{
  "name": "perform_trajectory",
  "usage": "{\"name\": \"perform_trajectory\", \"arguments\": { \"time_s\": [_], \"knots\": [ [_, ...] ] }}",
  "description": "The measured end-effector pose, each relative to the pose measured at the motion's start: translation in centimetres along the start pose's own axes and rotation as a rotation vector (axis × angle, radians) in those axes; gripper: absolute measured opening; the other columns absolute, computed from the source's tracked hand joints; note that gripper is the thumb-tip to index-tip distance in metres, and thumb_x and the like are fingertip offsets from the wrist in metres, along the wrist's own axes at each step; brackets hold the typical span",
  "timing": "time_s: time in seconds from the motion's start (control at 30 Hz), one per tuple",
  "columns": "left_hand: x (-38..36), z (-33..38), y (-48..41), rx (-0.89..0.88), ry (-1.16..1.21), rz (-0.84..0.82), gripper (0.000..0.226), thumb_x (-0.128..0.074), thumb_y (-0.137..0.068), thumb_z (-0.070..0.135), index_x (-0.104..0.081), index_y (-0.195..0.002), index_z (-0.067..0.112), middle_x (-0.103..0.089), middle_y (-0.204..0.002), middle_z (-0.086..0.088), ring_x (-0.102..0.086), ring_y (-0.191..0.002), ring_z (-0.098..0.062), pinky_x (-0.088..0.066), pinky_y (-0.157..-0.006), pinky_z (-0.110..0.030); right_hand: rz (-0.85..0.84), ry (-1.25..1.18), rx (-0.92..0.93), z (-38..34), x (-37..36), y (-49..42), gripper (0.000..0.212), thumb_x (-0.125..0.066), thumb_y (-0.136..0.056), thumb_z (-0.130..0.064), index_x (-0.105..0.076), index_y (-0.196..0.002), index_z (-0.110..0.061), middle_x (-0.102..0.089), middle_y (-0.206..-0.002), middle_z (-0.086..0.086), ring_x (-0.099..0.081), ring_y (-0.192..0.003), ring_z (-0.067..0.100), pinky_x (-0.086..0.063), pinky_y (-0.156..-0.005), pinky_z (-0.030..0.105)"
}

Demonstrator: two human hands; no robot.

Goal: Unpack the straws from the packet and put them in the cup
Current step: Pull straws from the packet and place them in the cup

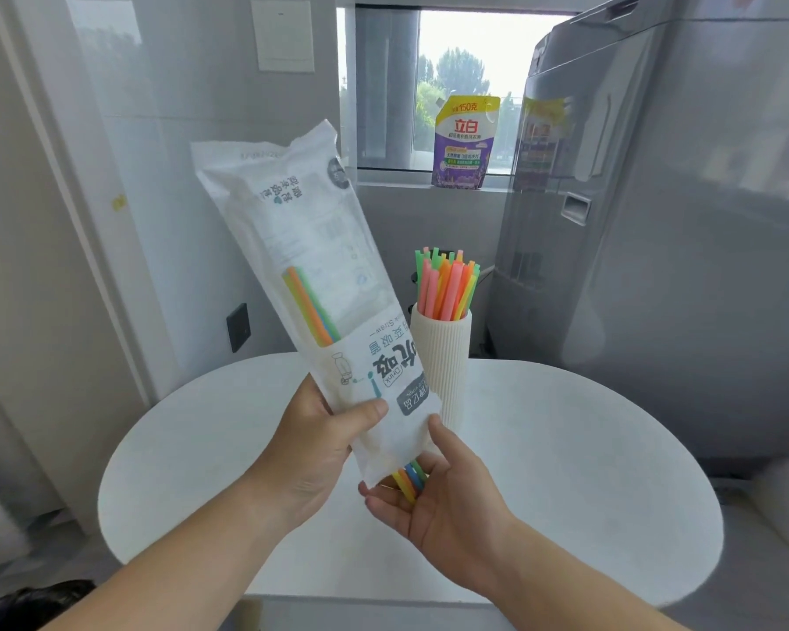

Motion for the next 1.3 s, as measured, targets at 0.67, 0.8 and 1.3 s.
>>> {"name": "perform_trajectory", "arguments": {
  "time_s": [0.67,0.8,1.3],
  "knots": [
    [2.6,0.0,0.0,0.093,0.209,0.276,0.038,-0.064,-0.094,0.002,-0.068,-0.128,0.018,-0.077,-0.122,-0.004,-0.073,-0.112,-0.023,-0.059,-0.088,-0.043,0.123,-0.128,0.241,-4.9,1.9,0.8,0.004,-0.063,-0.092,0.002,-0.066,-0.09,0.0,-0.065,-0.073,0.01,-0.062,-0.059,0.013,-0.056,-0.052,0.019],
    [2.8,-0.9,-0.1,0.161,0.355,0.351,0.043,-0.068,-0.09,0.005,-0.069,-0.131,0.02,-0.077,-0.123,-0.004,-0.073,-0.106,-0.021,-0.062,-0.07,-0.033,0.13,-0.184,0.322,-6.8,1.6,2.2,0.003,-0.066,-0.092,-0.003,-0.064,-0.09,-0.005,-0.061,-0.068,0.005,-0.058,-0.06,0.011,-0.055,-0.053,0.017],
    [-0.3,-2.8,0.7,0.281,0.517,0.325,0.039,-0.069,-0.091,0.006,-0.07,-0.128,0.017,-0.079,-0.119,-0.003,-0.077,-0.1,-0.017,-0.063,-0.083,-0.034,0.371,0.108,0.593,-8.5,1.4,1.7,0.024,-0.07,-0.092,-0.028,-0.071,-0.086,-0.005,-0.061,-0.063,-0.001,-0.06,-0.058,0.008,-0.054,-0.072,0.025]
  ]
}}
Point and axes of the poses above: each hand's wrist, its own y-axis away from the middle knuckle, its own x-axis out of the back of the hand, z = x × y, the point moved 5 cm from there along -y, towards the middle knuckle
